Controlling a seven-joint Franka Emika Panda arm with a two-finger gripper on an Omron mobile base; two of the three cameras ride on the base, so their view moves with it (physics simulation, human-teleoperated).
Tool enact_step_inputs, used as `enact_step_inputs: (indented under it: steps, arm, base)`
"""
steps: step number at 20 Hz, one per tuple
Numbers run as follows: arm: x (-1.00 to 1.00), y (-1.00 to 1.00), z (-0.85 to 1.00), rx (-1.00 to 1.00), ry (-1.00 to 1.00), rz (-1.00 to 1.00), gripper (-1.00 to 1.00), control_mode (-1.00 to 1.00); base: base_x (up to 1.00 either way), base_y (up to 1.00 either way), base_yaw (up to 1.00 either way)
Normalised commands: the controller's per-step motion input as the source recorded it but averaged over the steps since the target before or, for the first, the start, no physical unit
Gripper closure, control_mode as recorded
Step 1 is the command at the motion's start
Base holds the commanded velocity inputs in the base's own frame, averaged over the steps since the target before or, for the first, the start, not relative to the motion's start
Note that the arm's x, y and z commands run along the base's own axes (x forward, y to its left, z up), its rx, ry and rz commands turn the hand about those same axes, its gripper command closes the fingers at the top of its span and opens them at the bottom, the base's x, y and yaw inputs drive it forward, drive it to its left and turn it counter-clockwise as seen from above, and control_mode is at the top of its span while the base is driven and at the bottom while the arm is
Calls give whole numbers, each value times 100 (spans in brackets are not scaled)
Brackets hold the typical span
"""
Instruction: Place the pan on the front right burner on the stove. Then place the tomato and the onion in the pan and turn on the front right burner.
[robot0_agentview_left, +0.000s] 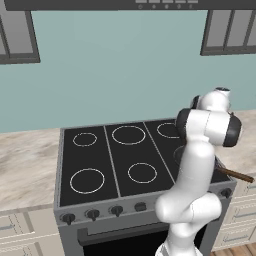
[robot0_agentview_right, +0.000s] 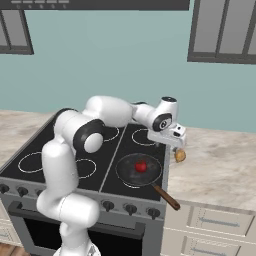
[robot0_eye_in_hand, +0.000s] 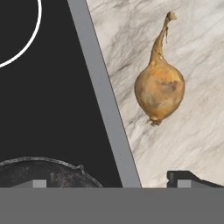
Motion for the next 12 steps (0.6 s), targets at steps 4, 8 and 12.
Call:
enact_step_inputs:
  steps: [4,8,12]
  arm:
    - [9,-22,0,0,0,0,-100,-100]
    - [4,-20,-6,0,0,0,-100,-100]
    - [10,-12,-12,0,0,0,-100,-100]
  base:
    - [0,0,0]
    - [0,0,0]
    - [0,0,0]
